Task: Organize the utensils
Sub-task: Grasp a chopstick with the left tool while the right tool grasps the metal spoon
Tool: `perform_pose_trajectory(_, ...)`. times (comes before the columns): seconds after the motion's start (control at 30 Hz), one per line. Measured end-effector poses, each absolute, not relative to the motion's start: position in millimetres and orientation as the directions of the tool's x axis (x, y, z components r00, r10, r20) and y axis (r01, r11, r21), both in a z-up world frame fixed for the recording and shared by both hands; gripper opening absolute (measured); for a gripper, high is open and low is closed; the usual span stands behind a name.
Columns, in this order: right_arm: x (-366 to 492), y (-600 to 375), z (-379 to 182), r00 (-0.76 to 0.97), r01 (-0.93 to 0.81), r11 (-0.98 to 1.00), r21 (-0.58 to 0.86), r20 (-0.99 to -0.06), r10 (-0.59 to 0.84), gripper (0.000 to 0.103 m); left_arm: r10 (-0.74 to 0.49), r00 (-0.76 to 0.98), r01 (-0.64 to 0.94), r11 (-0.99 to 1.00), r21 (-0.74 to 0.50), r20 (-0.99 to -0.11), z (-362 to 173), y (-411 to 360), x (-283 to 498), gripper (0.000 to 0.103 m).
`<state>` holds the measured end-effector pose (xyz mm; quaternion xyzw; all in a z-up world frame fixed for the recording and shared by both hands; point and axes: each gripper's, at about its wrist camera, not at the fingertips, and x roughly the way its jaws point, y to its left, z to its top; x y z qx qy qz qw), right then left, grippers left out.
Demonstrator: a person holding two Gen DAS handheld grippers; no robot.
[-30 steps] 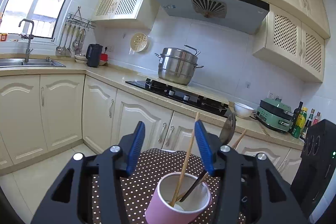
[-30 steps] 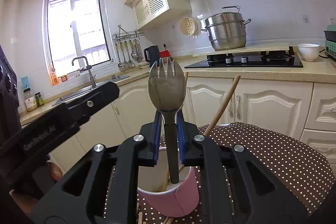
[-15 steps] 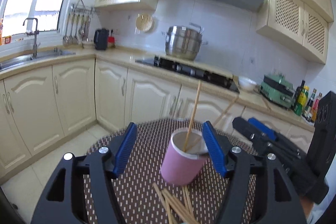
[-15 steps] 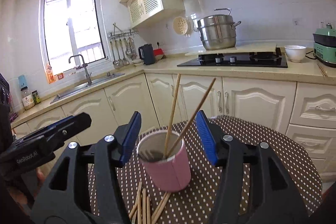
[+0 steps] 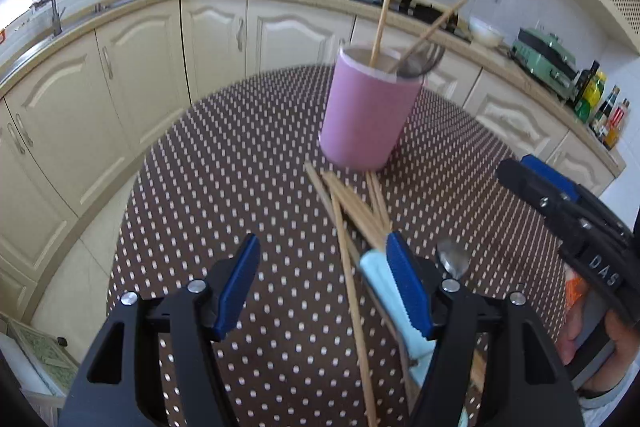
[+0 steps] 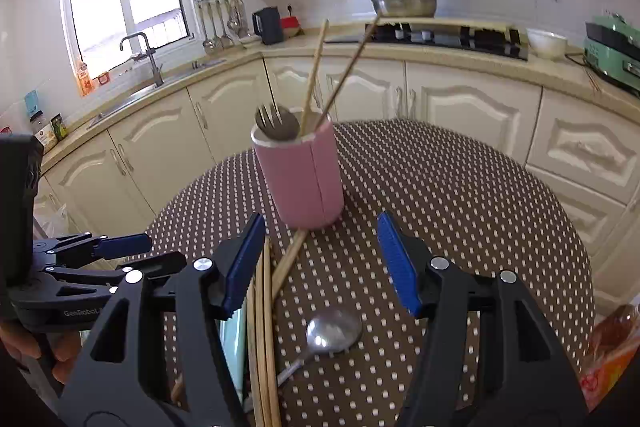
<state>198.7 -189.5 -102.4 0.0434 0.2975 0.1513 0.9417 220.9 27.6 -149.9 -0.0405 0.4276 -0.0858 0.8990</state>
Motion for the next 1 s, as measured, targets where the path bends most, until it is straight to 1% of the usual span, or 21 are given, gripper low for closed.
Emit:
perform_pose_trajectory(0.17, 184.0, -198.4, -125.4, 0.716, -0.225, 0.951, 0.214, -0.625, 0.310, 0.059, -0.162, 0.552, 0.128, 0.986, -0.110, -0.818, -177.5, 24.4, 210.8, 0.064)
perform_pose_trajectory(0.37, 176.0, -198.2, -149.2, 0.643, -0.198, 0.951, 0.237, -0.701, 0.308, 0.059, -0.106, 0.519, 0.124, 0.991, -0.048, -0.848, -196.4, 19.8, 204.4, 0.065)
perform_pose_trajectory(0.4, 175.0, -196.3, -153.1, 0.631, -0.191, 0.954, 0.233, -0.715, 0.301, 0.059, -0.111, 0.523, 0.124, 0.991, -0.053, -0.845, -198.1, 19.5, 202.6, 0.065)
perform_pose_trajectory(0.57, 173.6, -184.9, -163.5, 0.590, -0.197, 0.953, 0.229, -0.749, 0.302, 0.059, -0.093, 0.533, 0.118, 0.992, -0.035, -0.841, -196.0, 17.2, 199.0, 0.066)
perform_pose_trajectory(0.73, 179.2, -176.7, -168.4, 0.578, -0.189, 0.958, 0.216, -0.764, 0.286, 0.059, -0.108, 0.527, 0.117, 0.992, -0.054, -0.843, -196.9, 20.1, 196.2, 0.066)
perform_pose_trajectory(0.8, 183.4, -173.4, -170.4, 0.571, -0.185, 0.959, 0.213, -0.771, 0.282, 0.054, -0.114, 0.524, 0.116, 0.991, -0.062, -0.844, -197.1, 22.6, 198.6, 0.066)
perform_pose_trajectory(0.87, 187.8, -170.6, -170.8, 0.566, -0.179, 0.962, 0.205, -0.779, 0.271, 0.044, -0.118, 0.522, 0.116, 0.991, -0.067, -0.845, -197.6, 24.2, 199.3, 0.066)
perform_pose_trajectory(0.9, 190.4, -168.7, -170.8, 0.560, -0.185, 0.960, 0.209, -0.781, 0.278, 0.043, -0.121, 0.521, 0.117, 0.991, -0.070, -0.845, -197.5, 24.6, 199.3, 0.066)
perform_pose_trajectory(0.93, 192.6, -167.6, -170.4, 0.557, -0.187, 0.961, 0.202, -0.784, 0.273, 0.039, -0.122, 0.521, 0.119, 0.990, -0.070, -0.845, -197.4, 24.8, 199.3, 0.066)
perform_pose_trajectory(1.0, 202.3, -159.7, -170.0, 0.551, -0.202, 0.963, 0.178, -0.793, 0.262, 0.037, -0.125, 0.520, 0.126, 0.990, -0.069, -0.845, -197.3, 23.3, 200.3, 0.066)
